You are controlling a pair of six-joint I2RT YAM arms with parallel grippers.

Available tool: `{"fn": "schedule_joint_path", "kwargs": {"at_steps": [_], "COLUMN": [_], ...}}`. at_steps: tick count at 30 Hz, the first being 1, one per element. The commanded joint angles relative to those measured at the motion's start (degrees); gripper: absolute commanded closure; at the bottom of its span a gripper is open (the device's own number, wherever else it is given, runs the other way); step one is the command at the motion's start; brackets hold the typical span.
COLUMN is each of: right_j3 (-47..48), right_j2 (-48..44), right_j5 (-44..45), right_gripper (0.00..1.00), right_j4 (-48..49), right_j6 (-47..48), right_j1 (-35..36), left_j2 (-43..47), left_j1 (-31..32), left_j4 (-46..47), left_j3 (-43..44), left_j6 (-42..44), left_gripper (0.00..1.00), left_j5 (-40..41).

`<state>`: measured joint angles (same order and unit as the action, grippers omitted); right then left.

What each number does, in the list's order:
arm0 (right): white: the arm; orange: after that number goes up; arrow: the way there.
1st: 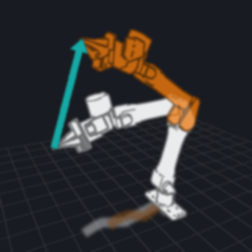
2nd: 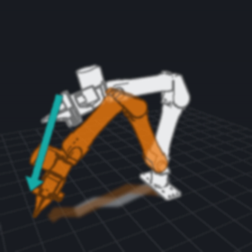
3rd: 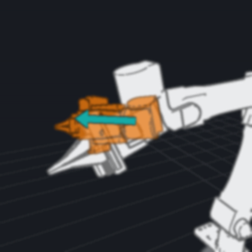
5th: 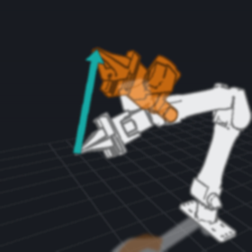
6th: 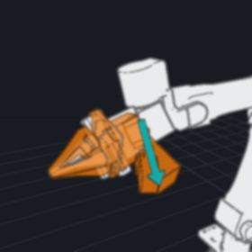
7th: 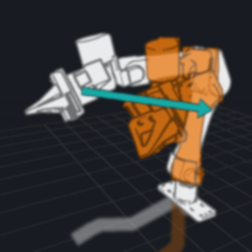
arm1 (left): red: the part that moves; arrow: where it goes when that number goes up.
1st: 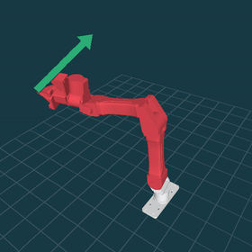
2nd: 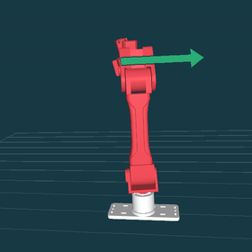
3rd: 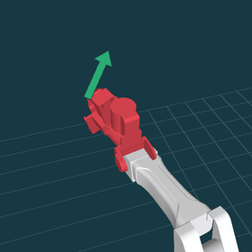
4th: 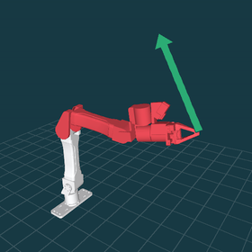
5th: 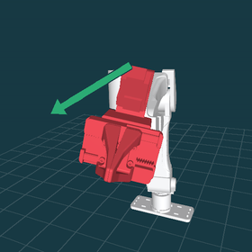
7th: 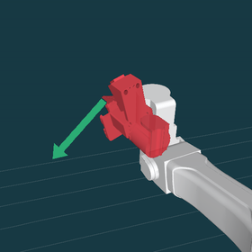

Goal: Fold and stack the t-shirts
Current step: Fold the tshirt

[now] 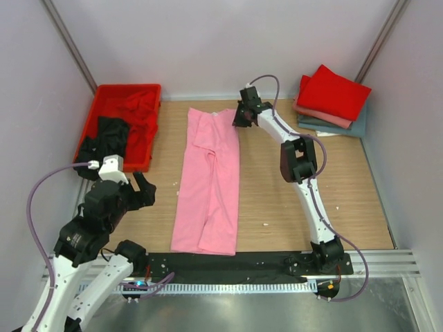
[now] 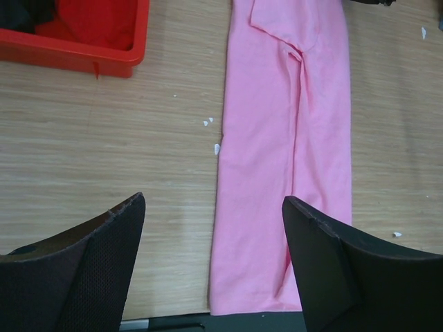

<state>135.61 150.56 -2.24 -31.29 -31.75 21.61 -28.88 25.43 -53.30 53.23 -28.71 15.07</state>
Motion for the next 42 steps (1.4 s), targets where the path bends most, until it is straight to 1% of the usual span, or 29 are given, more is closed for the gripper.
{"fn": "schedule_joint_path", "kwargs": {"at_steps": [1,5,9,12,14,15,17,18,19,20,21,22,23,24,25,26,27,28,29,30,31,32,33,34,36,37,38,39,42], "right_j3": [3.61,5.71,10.11,9.85,10.46,10.98,11.87,10.56,8.64,6.01,-1.42,-6.71,-12.51,-23.79,-29.03,-37.35,-40.74,-43.91,-47.16,-54.68,-59.01,-63.23,-70.76,-77.45,-83.81,-87.06,-93.01,-95.68,-103.87], "right_j2": [2.81,4.30,6.50,7.02,7.55,7.73,6.68,3.80,0.99,-2.00,-10.12,-14.64,-19.29,-25.00,-34.10,-39.07,-43.21,-51.08,-54.81,-58.50,-66.20,-69.32,-72.66,-77.21,-81.11,-82.61,-85.23,-86.13,-88.94], "right_j5": [-0.57,0.39,1.01,-1.00,-5.91,-7.59,-7.08,-5.77,-3.93,1.22,5.54,10.28,17.98,21.63,22.97,25.24,26.14,26.32,25.54,22.22,18.80,16.33,12.56,11.04,9.63,9.19,8.75,8.92,8.92], "right_gripper": [0.90,0.90,0.86,0.79,0.76,0.72,0.63,0.50,0.45,0.41,0.38,0.37,0.35,0.21,0.16,0.13,0.06,0.05,0.05,0.04,0.04,0.04,0.05,0.08,0.10,0.11,0.12,0.14,0.16], "right_j4": [1.39,5.62,10.27,15.53,19.40,20.21,19.26,18.55,18.11,17.93,18.45,19.67,23.34,25.12,26.61,26.80,25.50,23.31,19.03,17.85,17.41,16.01,15.13,13.81,12.48,12.31,13.17,13.44,16.69], "right_j6": [0.99,1.78,1.86,1.69,1.25,1.51,3.52,6.67,7.92,9.49,11.51,12.23,12.58,12.67,12.67,12.50,11.54,9.27,7.51,6.18,4.78,3.46,2.05,-1.18,-5.58,-7.96,-12.59,-14.99,-20.89], "right_j1": [-2.53,-3.50,-3.94,-4.12,-4.03,-3.94,-3.85,-3.85,-3.94,-4.03,-4.03,-4.03,-4.03,-4.03,-4.03,-3.85,-3.50,-3.15,-2.37,-1.57,-0.70,1.75,3.51,7.97,13.26,16.42,19.06,23.79,30.05], "left_j2": [3.74,6.65,5.07,4.02,3.84,3.75,3.66,3.40,3.13,2.78,2.17,0.69,-0.72,-2.30,-6.23,-8.27,-10.03,-12.14,-15.12,-16.54,-17.25,-17.87,-17.79,-17.35,-16.82,-16.47,-16.38,-16.38,-17.17], "left_j1": [-0.03,-0.03,-0.12,-0.38,-1.34,-1.70,-2.92,-3.37,-3.89,-5.03,-5.47,-6.00,-6.53,-6.62,-6.53,-6.53,-6.53,-6.36,-6.10,-5.83,-5.05,-4.60,-4.25,-3.73,-2.59,-0.06,1.36,2.42,6.46], "left_j4": [6.10,7.24,6.81,6.72,6.98,6.98,7.15,7.42,7.68,8.03,8.21,8.38,8.12,7.51,6.64,5.41,5.31,5.48,5.49,5.57,5.75,5.92,6.19,7.67,9.43,10.31,10.75,11.11,12.95], "left_j3": [-2.78,-4.01,-3.66,-3.58,-3.57,-3.57,-3.66,-3.92,-3.93,-3.93,-3.93,-3.75,-3.49,-2.18,-1.47,-1.03,-0.50,-0.59,-0.67,-1.54,-2.25,-3.21,-5.57,-7.07,-11.37,-12.35,-13.23,-15.33,-19.11], "left_j6": [0.58,1.37,1.38,1.38,1.55,1.55,1.72,1.90,1.99,2.08,2.43,2.26,1.99,0.08,-1.51,-3.53,-5.81,-7.22,-8.28,-9.16,-10.56,-11.36,-12.33,-14.08,-16.54,-17.60,-20.05,-20.77,-24.28], "left_gripper": [0.18,0.15,0.15,0.16,0.16,0.16,0.16,0.16,0.16,0.16,0.16,0.16,0.17,0.18,0.19,0.21,0.22,0.24,0.26,0.27,0.27,0.27,0.27,0.27,0.27,0.27,0.28,0.28,0.28], "left_j5": [2.68,4.00,4.00,3.74,3.21,3.04,2.16,1.63,0.93,0.40,-1.08,-1.53,-1.71,-0.93,-0.66,-1.27,-2.92,-7.03,-8.46,-9.61,-11.19,-11.55,-12.42,-14.43,-16.37,-16.21,-15.43,-13.77,-10.68]}}
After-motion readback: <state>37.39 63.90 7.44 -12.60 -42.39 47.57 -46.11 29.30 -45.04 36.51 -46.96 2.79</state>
